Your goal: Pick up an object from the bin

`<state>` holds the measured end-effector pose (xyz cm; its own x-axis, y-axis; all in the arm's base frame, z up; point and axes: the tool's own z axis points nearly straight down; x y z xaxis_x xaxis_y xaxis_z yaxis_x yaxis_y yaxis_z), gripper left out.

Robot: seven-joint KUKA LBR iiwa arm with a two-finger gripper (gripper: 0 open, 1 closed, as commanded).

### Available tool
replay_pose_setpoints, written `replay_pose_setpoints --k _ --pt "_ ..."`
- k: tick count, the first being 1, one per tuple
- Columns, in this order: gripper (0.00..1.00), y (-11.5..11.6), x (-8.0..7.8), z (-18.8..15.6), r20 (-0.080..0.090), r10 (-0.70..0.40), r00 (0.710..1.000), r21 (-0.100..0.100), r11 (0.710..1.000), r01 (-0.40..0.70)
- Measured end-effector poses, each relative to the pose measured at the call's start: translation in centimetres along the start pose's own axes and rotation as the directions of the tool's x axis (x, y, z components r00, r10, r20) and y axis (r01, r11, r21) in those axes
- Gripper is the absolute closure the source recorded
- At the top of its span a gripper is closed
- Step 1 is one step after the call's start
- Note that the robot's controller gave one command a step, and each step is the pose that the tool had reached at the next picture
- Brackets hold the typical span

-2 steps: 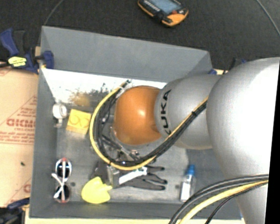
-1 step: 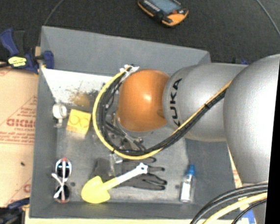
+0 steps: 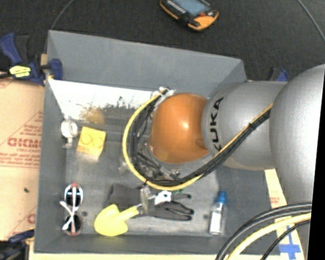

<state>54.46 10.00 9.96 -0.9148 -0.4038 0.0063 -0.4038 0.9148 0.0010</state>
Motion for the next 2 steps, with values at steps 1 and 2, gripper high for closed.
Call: replay_pose_setpoints --k 1,2 --pt "0.0 0.5 -0.7 2.9 0.016 -0.088 0.996 0.004 0.996 0.088" --pt "1.0 0.8 3.2 2.7 0.013 -0.341 0.94 0.005 0.94 0.341"
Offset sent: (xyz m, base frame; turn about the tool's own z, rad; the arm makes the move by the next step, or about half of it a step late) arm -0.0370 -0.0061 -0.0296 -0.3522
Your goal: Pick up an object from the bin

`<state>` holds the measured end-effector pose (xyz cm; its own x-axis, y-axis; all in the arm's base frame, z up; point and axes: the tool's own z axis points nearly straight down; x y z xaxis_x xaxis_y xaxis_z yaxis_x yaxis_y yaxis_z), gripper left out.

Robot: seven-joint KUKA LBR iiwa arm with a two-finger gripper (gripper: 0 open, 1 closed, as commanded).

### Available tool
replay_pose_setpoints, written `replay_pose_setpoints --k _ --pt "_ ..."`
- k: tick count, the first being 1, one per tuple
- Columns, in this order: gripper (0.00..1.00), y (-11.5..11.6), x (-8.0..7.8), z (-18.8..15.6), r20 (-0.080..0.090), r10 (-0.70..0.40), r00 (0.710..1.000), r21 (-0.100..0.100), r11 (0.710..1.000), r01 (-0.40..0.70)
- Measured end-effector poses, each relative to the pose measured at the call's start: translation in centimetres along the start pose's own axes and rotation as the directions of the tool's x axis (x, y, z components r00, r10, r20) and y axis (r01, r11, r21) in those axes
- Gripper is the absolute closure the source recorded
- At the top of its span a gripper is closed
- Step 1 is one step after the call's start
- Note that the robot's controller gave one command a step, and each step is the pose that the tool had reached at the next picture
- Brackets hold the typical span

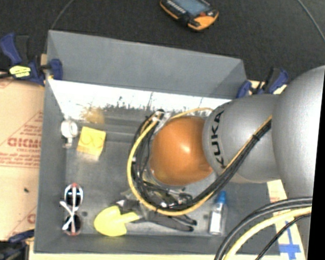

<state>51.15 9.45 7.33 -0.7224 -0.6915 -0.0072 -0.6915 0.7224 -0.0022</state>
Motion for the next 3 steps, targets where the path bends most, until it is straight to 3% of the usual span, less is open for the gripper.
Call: replay_pose_setpoints --k 3 --pt "1.0 0.0 0.1 -1.2 -0.001 0.002 1.0 0.0 1.0 -0.002"
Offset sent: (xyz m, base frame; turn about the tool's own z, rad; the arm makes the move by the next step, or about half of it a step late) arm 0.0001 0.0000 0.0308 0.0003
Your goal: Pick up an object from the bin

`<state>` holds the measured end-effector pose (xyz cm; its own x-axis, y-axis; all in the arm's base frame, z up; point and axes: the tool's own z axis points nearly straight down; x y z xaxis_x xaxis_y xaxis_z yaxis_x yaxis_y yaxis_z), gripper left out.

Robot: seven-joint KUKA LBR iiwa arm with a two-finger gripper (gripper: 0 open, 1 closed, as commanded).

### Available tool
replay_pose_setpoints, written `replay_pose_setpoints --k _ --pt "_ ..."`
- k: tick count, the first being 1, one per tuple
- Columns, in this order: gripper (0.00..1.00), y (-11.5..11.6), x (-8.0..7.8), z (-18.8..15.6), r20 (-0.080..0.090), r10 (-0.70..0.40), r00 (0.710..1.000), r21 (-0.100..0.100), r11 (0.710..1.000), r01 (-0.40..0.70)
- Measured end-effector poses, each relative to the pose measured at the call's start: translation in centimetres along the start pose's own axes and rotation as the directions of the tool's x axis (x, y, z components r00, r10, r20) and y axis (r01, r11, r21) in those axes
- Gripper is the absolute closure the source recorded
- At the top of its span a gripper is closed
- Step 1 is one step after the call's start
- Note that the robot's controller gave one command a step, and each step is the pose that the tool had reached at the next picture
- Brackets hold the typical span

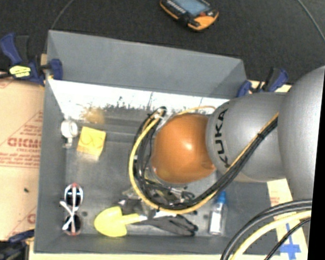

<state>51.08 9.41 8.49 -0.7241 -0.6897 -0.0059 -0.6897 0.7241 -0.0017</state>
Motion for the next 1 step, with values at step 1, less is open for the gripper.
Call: replay_pose_setpoints --k 1 --pt "1.0 -0.02 0.03 -0.65 0.0 0.002 1.0 0.0 1.0 -0.002"
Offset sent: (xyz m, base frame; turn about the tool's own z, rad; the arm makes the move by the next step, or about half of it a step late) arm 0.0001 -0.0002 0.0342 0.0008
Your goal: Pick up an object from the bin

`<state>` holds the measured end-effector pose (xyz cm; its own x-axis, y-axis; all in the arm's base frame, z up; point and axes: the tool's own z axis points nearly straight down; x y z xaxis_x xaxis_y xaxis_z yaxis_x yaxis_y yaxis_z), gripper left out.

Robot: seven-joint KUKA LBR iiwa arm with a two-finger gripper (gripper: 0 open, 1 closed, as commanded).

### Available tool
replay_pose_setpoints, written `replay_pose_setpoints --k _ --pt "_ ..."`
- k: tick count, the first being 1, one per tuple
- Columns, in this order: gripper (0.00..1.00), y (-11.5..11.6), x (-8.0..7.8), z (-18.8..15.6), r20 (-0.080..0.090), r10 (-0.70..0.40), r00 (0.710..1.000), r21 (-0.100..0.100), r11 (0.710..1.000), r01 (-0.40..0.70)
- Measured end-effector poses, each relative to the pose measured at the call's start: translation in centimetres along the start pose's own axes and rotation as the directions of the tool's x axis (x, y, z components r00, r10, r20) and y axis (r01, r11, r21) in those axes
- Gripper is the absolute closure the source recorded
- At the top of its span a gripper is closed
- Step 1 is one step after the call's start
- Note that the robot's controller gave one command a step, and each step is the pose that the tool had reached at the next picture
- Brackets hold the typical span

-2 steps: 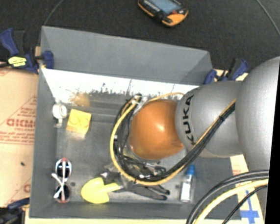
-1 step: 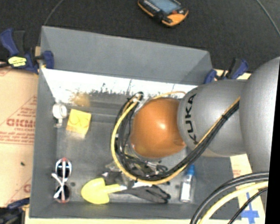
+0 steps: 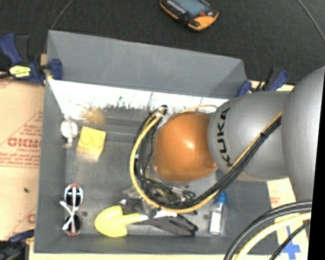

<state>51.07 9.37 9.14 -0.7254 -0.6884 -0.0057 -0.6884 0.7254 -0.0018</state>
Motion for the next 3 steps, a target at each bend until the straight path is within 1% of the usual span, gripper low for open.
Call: replay_pose_setpoints --k 1,2,3 --pt "1.0 0.0 0.0 -0.8 0.0 0.001 1.0 0.0 1.0 -0.001" --pt "1.0 0.1 0.1 -1.9 -0.004 0.002 1.0 -0.003 1.0 -0.002" --pt "1.0 0.1 0.1 -4.1 -0.006 0.001 1.0 -0.004 1.0 -0.001"
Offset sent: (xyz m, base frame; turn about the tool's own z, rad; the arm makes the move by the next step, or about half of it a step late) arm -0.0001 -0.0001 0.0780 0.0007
